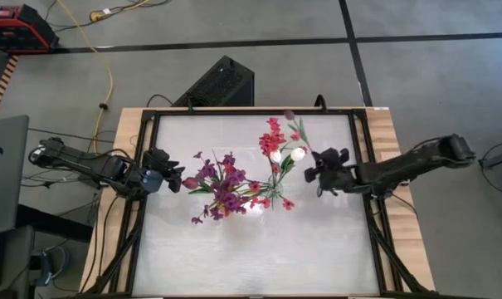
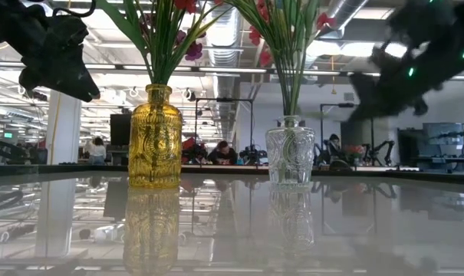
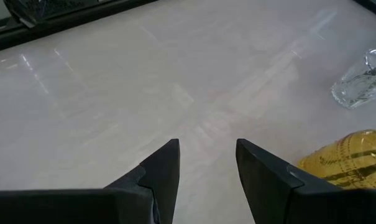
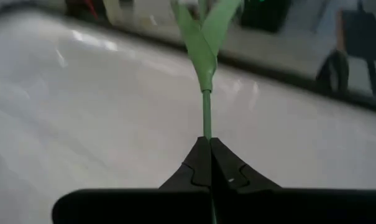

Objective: Sort flowers into vase by color
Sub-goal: Put the violet tulip into the yellow vase

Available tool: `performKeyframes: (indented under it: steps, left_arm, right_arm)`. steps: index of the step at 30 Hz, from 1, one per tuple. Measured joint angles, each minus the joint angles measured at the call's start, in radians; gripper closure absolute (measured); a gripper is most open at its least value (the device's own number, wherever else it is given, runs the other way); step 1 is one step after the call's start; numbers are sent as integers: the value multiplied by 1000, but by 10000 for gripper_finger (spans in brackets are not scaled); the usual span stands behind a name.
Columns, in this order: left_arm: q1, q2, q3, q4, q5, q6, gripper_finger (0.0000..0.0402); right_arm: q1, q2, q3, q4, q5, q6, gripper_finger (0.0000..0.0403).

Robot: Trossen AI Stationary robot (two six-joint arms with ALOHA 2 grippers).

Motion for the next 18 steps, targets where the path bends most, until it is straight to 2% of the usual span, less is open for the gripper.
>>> performKeyframes:
  steps: [3,7,11,14,16,18]
  left_arm:
    - [0,0,0,0,0,0,255]
    - [0,0,0,0,0,0,255]
    - [0,0,0,0,1,4,255]
    - [0,0,0,0,1,11,255]
    - [0,0,0,0,1,19,255]
    - [0,0,0,0,-2,19,255]
  right_arm:
    - [37,-135,1,17,78,-73,387]
    - [111,-313,2,77,242,-220,387]
    - [210,-454,3,276,341,-467,387]
    - [285,-516,3,490,313,-668,387]
    - [335,-530,4,638,224,-778,387]
    - [382,-528,4,761,86,-841,387]
